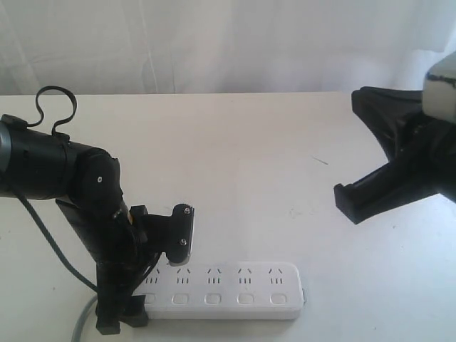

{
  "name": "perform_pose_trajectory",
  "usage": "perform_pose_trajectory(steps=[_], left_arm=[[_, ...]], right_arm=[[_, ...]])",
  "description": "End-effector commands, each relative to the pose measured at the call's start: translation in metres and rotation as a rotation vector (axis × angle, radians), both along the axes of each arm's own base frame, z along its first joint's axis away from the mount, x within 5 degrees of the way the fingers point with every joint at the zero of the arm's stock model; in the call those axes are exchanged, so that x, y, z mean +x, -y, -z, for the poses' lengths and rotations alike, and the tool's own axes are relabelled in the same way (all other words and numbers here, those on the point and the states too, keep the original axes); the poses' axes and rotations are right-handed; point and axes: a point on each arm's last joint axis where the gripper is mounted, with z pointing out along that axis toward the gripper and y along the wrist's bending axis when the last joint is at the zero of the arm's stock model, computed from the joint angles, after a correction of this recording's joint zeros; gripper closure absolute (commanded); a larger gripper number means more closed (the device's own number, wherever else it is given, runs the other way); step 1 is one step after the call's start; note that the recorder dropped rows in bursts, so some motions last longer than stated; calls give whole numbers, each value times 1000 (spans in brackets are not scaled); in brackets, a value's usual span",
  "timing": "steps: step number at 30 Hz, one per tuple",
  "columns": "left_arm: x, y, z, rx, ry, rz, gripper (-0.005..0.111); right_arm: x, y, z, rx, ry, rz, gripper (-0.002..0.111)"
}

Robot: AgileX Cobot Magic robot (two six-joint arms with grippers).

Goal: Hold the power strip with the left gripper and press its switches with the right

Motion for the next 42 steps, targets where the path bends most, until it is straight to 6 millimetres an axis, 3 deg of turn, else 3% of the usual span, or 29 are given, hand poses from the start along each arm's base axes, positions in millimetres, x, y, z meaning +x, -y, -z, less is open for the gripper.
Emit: perform_pose_trajectory(steps=[1,3,6,10,12,14,16,20,22,24,30,31,39,42], left_arm=[[-14,-5,18,54,-141,-4,25],[-13,-6,12,59,-123,-37,2],[-10,-5,-16,46,-92,-17,5],[-5,-1,-93,-68,83,-18,10],[-8,-3,-150,-171,255,-19,10],[-17,-8,-193,-248,388,-18,10],[-29,-15,-228,-310,493,-17,10],[-56,-34,-268,-364,659,-14,11],[-64,-40,-277,-383,701,-26,17],[-73,-45,-286,-400,739,-35,30],[-89,-59,-300,-395,827,-34,100],[-90,-61,-301,-382,836,-42,106],[-99,-84,-313,-448,870,-406,107],[-107,-89,-314,-472,885,-422,107]], right_arm=[[3,-4,5,-34,-18,-8,108],[4,-7,7,-43,-30,-7,108],[5,-8,8,-49,-34,-7,108],[5,-8,8,-49,-34,-7,108],[5,-8,8,-49,-34,-7,108],[5,-8,8,-49,-34,-7,108],[5,-8,8,-49,-34,-7,108],[5,-8,8,-47,-35,-7,108],[5,-8,8,-47,-35,-7,108],[5,-8,8,-47,-35,-7,108],[5,-8,8,-47,-35,-7,108],[5,-8,8,-47,-35,-7,108],[15,3,11,-41,-66,27,108],[21,14,10,-32,-70,82,108]])
